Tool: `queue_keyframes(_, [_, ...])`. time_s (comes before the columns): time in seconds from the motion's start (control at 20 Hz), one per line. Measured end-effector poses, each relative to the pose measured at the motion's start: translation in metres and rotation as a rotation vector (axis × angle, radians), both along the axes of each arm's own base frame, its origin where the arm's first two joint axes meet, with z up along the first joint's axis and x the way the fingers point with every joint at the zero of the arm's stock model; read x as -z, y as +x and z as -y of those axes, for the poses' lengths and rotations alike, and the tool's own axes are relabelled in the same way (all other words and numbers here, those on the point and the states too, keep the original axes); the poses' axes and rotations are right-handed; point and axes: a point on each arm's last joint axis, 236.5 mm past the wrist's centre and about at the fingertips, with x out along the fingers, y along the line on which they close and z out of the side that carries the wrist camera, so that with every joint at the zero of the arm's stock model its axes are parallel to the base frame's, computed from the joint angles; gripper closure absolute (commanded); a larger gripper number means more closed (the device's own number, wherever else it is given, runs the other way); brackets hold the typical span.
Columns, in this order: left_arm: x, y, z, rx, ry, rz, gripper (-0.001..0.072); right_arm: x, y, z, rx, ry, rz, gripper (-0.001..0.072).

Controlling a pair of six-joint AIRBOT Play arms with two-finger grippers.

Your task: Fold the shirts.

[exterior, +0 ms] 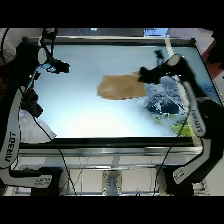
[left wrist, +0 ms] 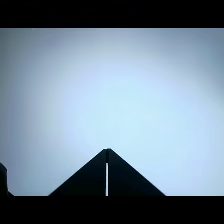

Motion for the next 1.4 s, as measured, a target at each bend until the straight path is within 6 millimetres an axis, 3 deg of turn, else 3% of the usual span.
queue_keyframes(0.15, [0.0, 0.0, 0.001, -0.011, -0.011, 0.0, 0.0696, -0.04, -0.046, 0.136, 0.201, -0.226, -0.052, 0.0681])
queue_keyframes(0.25, [0.001, 0.0, 0.002, -0.016, -0.022, -0.001, 0.0697, -0.053, -0.09, 0.201, 0.326, -0.314, -0.131, 0.0681])
queue_keyframes(0.35, [0.001, -0.001, 0.005, -0.019, -0.041, -0.004, 0.0696, -0.05, -0.138, 0.244, 0.424, -0.364, -0.245, 0.0681])
queue_keyframes(0.45, [0.002, -0.002, 0.008, -0.024, -0.064, -0.008, 0.0696, -0.033, -0.181, 0.266, 0.473, -0.394, -0.385, 0.0679])
queue_keyframes(0.5, [0.003, -0.002, 0.011, -0.023, -0.075, -0.011, 0.0696, -0.02, -0.203, 0.273, 0.487, -0.41, -0.464, 0.0617])
queue_keyframes(0.55, [0.003, -0.003, 0.012, -0.023, -0.083, -0.013, 0.0696, -0.007, -0.224, 0.276, 0.492, -0.424, -0.546, 0.037])
queue_keyframes(0.6, [0.004, -0.004, 0.013, -0.025, -0.089, -0.02, 0.0696, 0.002, -0.24, 0.279, 0.493, -0.436, -0.604, 0.0172])
queue_keyframes(0.65, [0.005, -0.005, 0.013, -0.026, -0.09, -0.025, 0.0696, 0.01, -0.254, 0.28, 0.489, -0.446, -0.655, 0.0119])
queue_keyframes(0.75, [0.006, -0.007, 0.014, -0.029, -0.098, -0.036, 0.0696, 0.014, -0.268, 0.283, 0.488, -0.465, -0.698, 0.012])
queue_keyframes(0.85, [0.007, -0.008, 0.015, -0.029, -0.099, -0.04, 0.0696, 0.004, -0.27, 0.288, 0.502, -0.488, -0.682, 0.0128])
queue_keyframes(1.0, [0.007, -0.008, 0.015, -0.029, -0.103, -0.042, 0.0696, -0.021, -0.246, 0.287, 0.52, -0.47, -0.543, 0.0129])
queue_keyframes(1.1, [0.007, -0.008, 0.015, -0.03, -0.104, -0.043, 0.0696, -0.035, -0.202, 0.258, 0.445, -0.369, -0.356, 0.0129])
queue_keyframes(1.25, [0.01, -0.013, 0.015, -0.035, -0.103, -0.065, 0.0696, -0.054, -0.13, 0.175, 0.216, -0.191, -0.08, 0.0129])
queue_keyframes(1.4, [0.017, -0.023, 0.013, -0.044, -0.097, -0.115, 0.0696, -0.059, -0.093, 0.104, 0.03, -0.146, 0.07, 0.0129])
